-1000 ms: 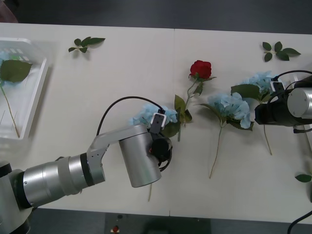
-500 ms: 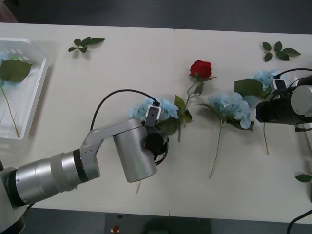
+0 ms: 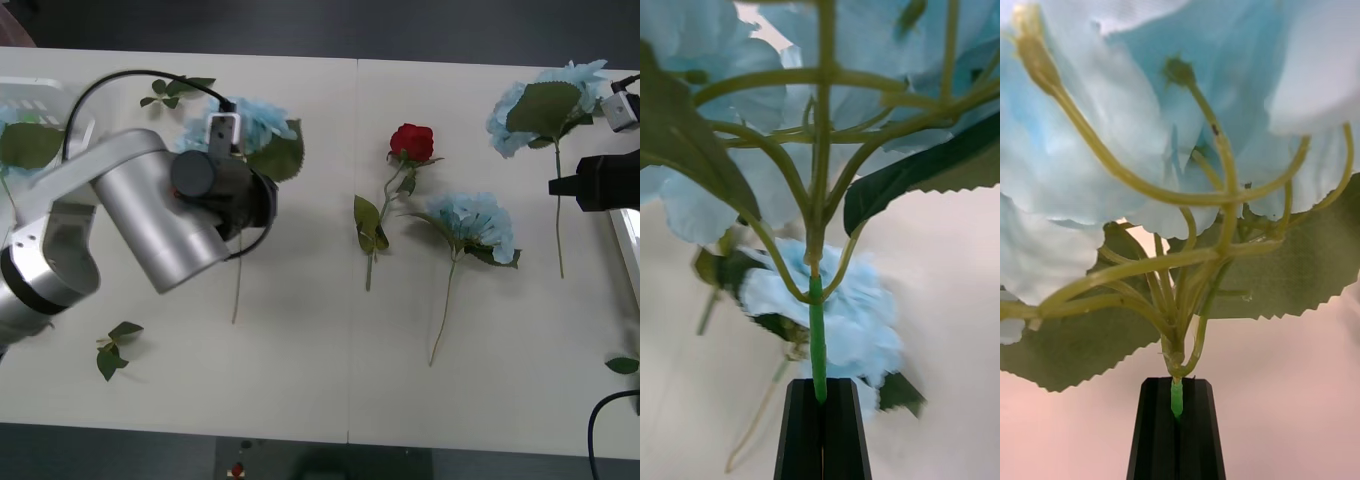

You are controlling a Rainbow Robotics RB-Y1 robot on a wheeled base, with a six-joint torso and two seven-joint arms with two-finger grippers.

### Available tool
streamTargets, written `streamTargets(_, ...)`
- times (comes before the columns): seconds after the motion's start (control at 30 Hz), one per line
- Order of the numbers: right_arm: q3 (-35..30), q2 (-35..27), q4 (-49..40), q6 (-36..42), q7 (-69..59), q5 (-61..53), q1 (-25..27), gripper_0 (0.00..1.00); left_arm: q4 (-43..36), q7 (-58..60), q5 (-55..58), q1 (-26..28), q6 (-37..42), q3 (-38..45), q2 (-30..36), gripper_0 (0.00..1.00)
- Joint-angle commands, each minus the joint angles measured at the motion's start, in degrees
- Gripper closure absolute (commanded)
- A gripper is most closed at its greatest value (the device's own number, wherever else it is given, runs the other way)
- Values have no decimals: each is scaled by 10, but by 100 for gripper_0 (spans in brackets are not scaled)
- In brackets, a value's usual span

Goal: Put the red flowers into the right box and the blue flowers into the left box

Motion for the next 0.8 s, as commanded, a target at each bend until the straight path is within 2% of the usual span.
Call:
streamTargets(0.03,9,-20,-20,2,35,-116,-17,100,-31,-3,23,46,3,102,72,100)
streamTargets(0.3,24,-20,-20,1,22,-295,-40,100,-14,-36,35,157,0,295,157,100)
streamTargets(0.4,36,-19,-20,2,5,-350,-53,100,20,-45,46,195,-8,364,177,100)
streamTargets(0.57,46,-5,-20,1,-38,-410,-72,100,92,-91,49,225,-39,419,202,100)
streamTargets(0.8,62,27,-24,2,-88,-419,-117,100,243,-178,53,232,-167,433,205,100)
